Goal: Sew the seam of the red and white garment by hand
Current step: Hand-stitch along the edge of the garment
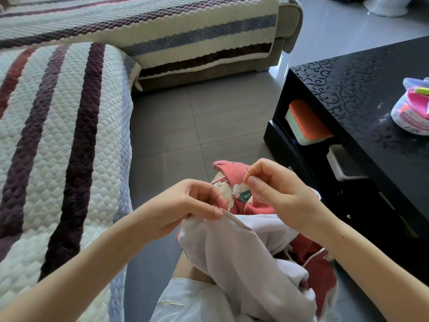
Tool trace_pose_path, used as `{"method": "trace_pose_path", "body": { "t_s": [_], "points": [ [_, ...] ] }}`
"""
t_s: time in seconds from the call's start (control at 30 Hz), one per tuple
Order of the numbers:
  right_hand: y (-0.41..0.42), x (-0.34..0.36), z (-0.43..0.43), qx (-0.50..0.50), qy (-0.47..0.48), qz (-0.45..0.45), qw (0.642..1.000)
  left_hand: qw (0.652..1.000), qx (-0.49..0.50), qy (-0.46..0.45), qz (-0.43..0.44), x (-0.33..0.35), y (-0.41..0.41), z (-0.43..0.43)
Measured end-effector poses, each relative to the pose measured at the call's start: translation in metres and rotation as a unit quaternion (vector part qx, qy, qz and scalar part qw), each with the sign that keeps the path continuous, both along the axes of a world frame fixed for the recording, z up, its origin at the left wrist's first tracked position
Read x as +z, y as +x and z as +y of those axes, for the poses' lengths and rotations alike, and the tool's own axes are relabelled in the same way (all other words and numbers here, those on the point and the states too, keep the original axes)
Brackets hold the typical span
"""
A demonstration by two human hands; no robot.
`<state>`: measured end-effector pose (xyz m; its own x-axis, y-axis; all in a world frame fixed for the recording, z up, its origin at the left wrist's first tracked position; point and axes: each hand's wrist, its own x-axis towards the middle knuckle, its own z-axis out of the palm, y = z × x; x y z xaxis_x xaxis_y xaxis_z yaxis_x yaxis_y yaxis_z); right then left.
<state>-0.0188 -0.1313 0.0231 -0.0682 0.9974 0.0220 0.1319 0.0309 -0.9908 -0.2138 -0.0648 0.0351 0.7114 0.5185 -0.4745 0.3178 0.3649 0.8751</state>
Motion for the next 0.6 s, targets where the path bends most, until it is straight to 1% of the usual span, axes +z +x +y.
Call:
{"method": "trace_pose_path", "body": {
  "t_s": [0.1, 0.2, 0.3, 0.33, 0.37, 0.43, 0.47, 0.5, 0.53, 0.57, 0.6],
  "points": [
    [0.004, 0.010, 0.001, -0.023, 0.010, 0.083, 0.996, 0.996, 0.020, 0.084, 0.028, -0.002, 0.001, 0.006],
    [0.011, 0.023, 0.005, -0.049, 0.000, 0.147, 0.988, 0.978, 0.078, 0.182, 0.066, 0.000, 0.003, 0.013],
    [0.013, 0.040, 0.009, -0.046, -0.010, 0.220, 0.974, 0.964, 0.105, 0.235, 0.071, 0.004, 0.004, 0.017],
    [0.014, 0.045, 0.009, -0.039, -0.013, 0.238, 0.970, 0.957, 0.090, 0.264, 0.076, 0.004, 0.005, 0.020],
    [0.014, 0.050, 0.009, -0.031, -0.015, 0.249, 0.968, 0.944, 0.053, 0.310, 0.095, 0.002, 0.005, 0.023],
    [0.013, 0.055, 0.008, -0.023, -0.013, 0.248, 0.968, 0.902, -0.087, 0.395, 0.150, -0.005, 0.008, 0.031],
    [0.013, 0.055, 0.008, -0.023, -0.011, 0.241, 0.970, 0.880, -0.155, 0.416, 0.170, -0.011, 0.011, 0.032],
    [0.012, 0.056, 0.007, -0.025, -0.009, 0.235, 0.972, 0.866, -0.193, 0.424, 0.180, -0.018, 0.015, 0.031],
    [0.011, 0.056, 0.006, -0.029, -0.008, 0.232, 0.972, 0.867, -0.184, 0.425, 0.185, -0.024, 0.018, 0.027],
    [0.010, 0.056, 0.005, -0.035, -0.008, 0.232, 0.972, 0.881, -0.131, 0.418, 0.177, -0.027, 0.023, 0.021],
    [0.010, 0.057, 0.005, -0.041, -0.007, 0.234, 0.971, 0.908, -0.049, 0.383, 0.164, -0.027, 0.029, 0.017]
  ]
}}
